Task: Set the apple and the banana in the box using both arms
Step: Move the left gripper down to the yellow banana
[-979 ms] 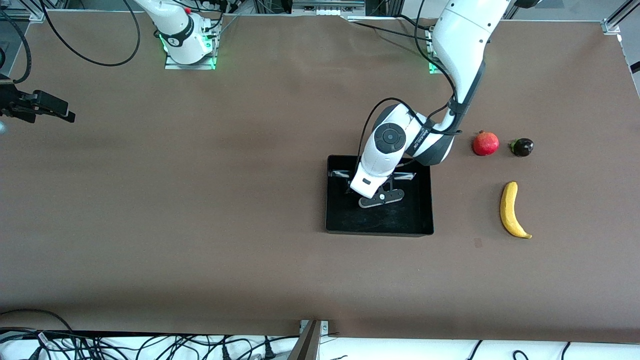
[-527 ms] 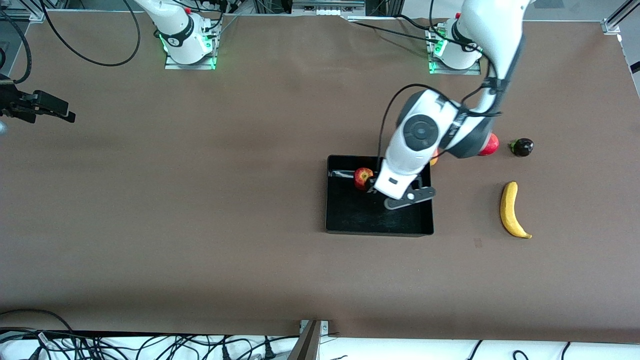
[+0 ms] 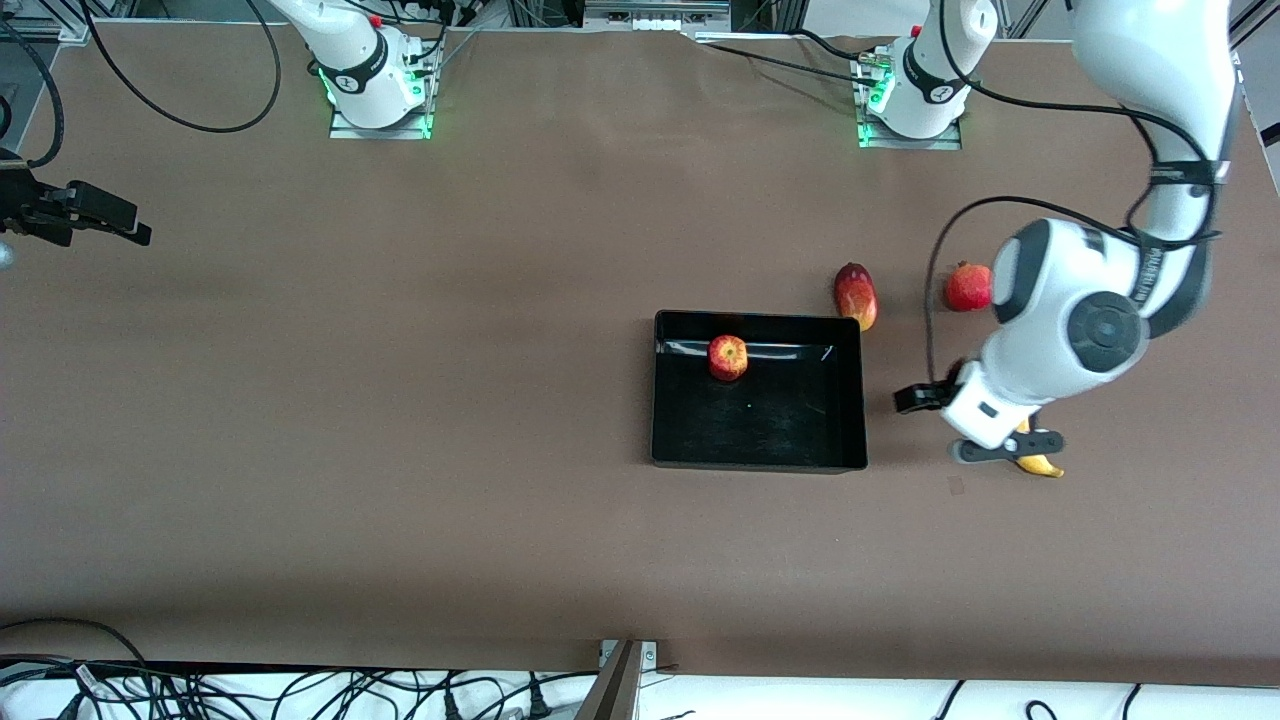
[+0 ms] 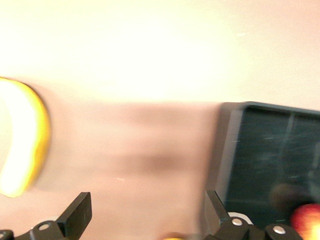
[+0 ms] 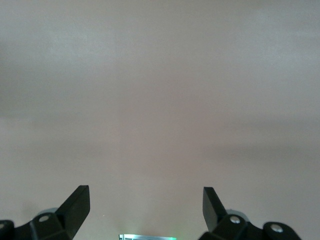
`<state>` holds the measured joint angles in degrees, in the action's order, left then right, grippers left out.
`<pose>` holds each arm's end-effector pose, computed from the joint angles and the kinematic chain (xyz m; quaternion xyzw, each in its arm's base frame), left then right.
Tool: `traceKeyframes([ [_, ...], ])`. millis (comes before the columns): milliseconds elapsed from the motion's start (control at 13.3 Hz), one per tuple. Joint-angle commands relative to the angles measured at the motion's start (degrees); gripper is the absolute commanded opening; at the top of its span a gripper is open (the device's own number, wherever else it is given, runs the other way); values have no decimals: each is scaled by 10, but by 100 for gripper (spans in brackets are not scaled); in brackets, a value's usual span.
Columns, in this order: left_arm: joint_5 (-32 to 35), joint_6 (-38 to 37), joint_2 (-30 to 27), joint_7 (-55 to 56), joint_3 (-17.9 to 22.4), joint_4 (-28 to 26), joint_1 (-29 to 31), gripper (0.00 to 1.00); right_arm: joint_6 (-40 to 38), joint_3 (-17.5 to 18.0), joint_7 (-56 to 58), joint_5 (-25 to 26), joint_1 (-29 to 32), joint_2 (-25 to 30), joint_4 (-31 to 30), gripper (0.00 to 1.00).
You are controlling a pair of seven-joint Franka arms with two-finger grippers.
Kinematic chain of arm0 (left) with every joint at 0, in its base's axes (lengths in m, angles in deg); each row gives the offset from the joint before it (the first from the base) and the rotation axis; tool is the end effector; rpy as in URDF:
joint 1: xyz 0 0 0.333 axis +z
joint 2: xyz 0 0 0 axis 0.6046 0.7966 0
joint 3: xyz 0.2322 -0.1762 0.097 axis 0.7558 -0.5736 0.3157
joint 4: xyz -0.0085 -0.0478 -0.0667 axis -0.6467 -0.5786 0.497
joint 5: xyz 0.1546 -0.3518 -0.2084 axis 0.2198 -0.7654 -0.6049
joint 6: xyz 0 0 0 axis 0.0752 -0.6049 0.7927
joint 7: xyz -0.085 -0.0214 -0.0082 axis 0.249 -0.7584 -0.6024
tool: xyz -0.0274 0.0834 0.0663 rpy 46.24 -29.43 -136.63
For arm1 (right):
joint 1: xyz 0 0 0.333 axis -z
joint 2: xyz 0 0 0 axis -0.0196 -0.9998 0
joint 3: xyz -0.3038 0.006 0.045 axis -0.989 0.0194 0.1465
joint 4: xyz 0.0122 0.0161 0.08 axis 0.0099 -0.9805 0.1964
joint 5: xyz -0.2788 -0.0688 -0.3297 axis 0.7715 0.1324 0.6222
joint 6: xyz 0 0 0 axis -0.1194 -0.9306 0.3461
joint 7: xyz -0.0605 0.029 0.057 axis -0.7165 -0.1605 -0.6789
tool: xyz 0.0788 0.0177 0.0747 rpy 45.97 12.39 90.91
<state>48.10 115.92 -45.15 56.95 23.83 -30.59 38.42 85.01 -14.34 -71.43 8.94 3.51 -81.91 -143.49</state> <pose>0.6918 -0.0696 0.2950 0.9980 0.0460 -0.0425 0.0073 0.5915 -0.0726 0.5595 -0.9983 0.0019 0.0490 0.0306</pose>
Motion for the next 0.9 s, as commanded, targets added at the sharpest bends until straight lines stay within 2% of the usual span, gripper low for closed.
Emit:
traceKeyframes([
  [0,11,-4,9,-99,-13,-1,61,100,-7,-1,2,-1,-2,-2,8,100],
  [226,11,29,35,-176,-12,-6,102,100,-6,-1,2,-1,-2,-2,8,100],
  [527,54,123,87,-183,-12,-15,127,100,-6,0,1,-1,-2,-2,8,100],
  [678,66,187,104,-183,-12,-40,139,100,-4,0,1,-1,-2,-2,8,100],
  [829,75,219,110,-183,-12,-58,146,100,-4,0,1,-2,-2,-2,8,100],
])
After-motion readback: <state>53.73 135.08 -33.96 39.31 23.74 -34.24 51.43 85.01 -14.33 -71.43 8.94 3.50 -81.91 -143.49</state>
